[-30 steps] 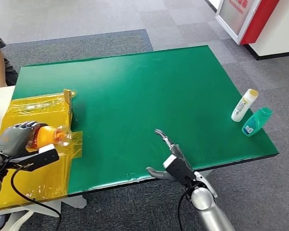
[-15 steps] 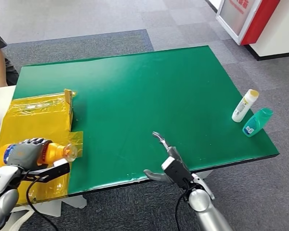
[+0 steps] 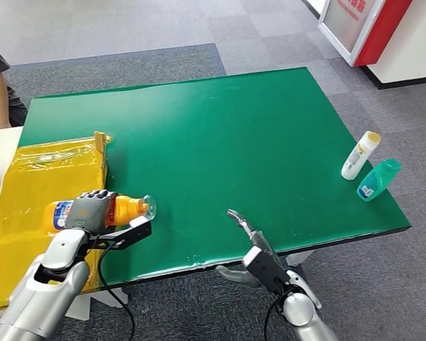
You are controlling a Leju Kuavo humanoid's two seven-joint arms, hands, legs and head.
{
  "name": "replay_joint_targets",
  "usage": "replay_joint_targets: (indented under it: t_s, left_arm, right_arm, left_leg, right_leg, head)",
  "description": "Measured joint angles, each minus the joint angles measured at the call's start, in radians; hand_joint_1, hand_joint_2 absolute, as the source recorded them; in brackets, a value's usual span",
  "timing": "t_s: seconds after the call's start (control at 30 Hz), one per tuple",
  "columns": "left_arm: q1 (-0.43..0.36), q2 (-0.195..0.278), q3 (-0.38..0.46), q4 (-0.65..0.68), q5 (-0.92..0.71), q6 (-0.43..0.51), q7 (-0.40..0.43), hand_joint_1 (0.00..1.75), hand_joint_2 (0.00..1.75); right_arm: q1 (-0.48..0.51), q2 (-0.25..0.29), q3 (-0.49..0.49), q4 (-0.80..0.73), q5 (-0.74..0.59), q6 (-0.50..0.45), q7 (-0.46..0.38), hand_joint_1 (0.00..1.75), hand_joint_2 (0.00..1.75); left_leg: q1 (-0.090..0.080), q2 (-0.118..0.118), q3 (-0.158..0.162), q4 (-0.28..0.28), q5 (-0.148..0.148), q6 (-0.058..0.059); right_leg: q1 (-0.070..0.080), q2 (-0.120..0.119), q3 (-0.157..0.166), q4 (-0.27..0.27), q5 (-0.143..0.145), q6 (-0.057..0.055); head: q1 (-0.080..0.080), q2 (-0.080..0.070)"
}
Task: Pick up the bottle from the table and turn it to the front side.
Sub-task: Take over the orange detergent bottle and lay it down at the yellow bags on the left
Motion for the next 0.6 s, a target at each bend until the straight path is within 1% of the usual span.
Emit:
replay_joint_targets:
  t_s: [0.03,0.07,0.1,0.23,0.3,0.37,0.43,0.5,0.53,0.6]
  left_arm:
    - [-0.007,-0.017,0.007,0.017,-0.008,0.004,0.002,0.64,1.75]
    - [-0.014,-0.032,0.015,0.034,-0.015,0.007,0.004,0.25,1.75]
    - [-0.021,-0.046,0.024,0.052,-0.02,0.009,0.005,0.02,1.75]
    - [-0.026,-0.092,0.054,0.103,-0.015,0.009,-0.002,0.0,1.75]
    - [-0.012,-0.108,0.079,0.11,0.021,0.003,-0.029,0.0,1.75]
    - [0.013,-0.122,0.115,0.103,0.093,-0.006,-0.073,0.0,1.75]
    - [0.047,-0.132,0.153,0.074,0.194,-0.018,-0.124,0.0,1.75]
    - [0.088,-0.138,0.195,0.02,0.333,-0.033,-0.187,0.0,1.75]
    - [0.115,-0.141,0.217,-0.014,0.415,-0.038,-0.226,0.0,1.75]
    - [0.192,-0.15,0.261,-0.109,0.606,-0.032,-0.341,0.0,1.75]
  right_arm:
    - [-0.001,0.0,-0.001,0.0,0.002,0.003,0.0,0.0,1.75]
    - [-0.003,0.0,-0.001,0.0,0.003,0.005,0.001,0.0,1.75]
    - [-0.005,0.0,-0.002,0.0,0.004,0.007,0.001,0.0,1.75]
    - [-0.009,0.0,-0.01,0.0,0.005,0.011,0.001,0.0,1.75]
    - [-0.005,0.0,-0.018,-0.001,0.002,0.011,-0.002,0.0,1.75]
    - [0.003,0.0,-0.029,-0.005,-0.004,0.011,-0.009,0.0,1.75]
    - [0.015,0.0,-0.042,-0.012,-0.007,0.011,-0.017,0.0,1.75]
    - [0.028,0.0,-0.053,-0.02,-0.007,0.009,-0.026,0.0,1.75]
    - [0.037,0.0,-0.059,-0.025,-0.008,0.007,-0.03,0.0,1.75]
    - [0.063,0.0,-0.071,-0.039,-0.011,-0.002,-0.037,0.0,1.75]
  left_leg:
    - [0.0,0.0,0.0,0.0,0.0,0.0]
    - [0.0,0.0,0.0,0.0,0.0,0.0]
    - [0.0,0.0,0.0,0.0,0.0,0.0]
    - [0.0,0.0,0.0,0.0,0.0,0.0]
    - [0.0,0.0,0.0,0.0,0.0,0.0]
    - [0.0,0.0,0.0,0.0,0.0,0.0]
    - [0.0,0.0,0.0,0.0,-0.001,0.001]
    - [0.0,0.0,0.0,0.0,-0.002,0.001]
    - [0.0,0.0,0.0,0.0,-0.002,0.001]
    - [0.0,0.0,0.0,0.0,-0.003,0.001]
  right_leg:
    - [0.0,0.0,0.0,0.0,0.0,0.0]
    - [0.0,0.0,0.0,0.0,0.0,0.0]
    - [0.0,0.0,0.0,0.0,0.0,0.0]
    - [0.0,0.0,0.0,0.0,0.0,0.0]
    - [0.0,0.0,0.0,0.0,0.0,0.0]
    - [0.0,0.0,0.0,0.0,0.0,0.0]
    - [0.0,0.0,0.0,0.0,-0.001,0.0]
    - [0.0,0.0,0.001,0.0,-0.002,0.001]
    - [0.0,0.0,0.001,0.0,-0.002,0.001]
    - [0.0,0.0,0.0,0.0,-0.003,0.0]
  head:
    - [0.0,0.0]
    - [0.0,0.0]
    - [0.0,0.0]
    - [0.0,0.0]
    - [0.0,0.0]
    - [0.0,0.0]
    - [0.0,0.0]
    - [0.0,0.0]
    - [0.0,0.0]
    - [0.0,0.0]
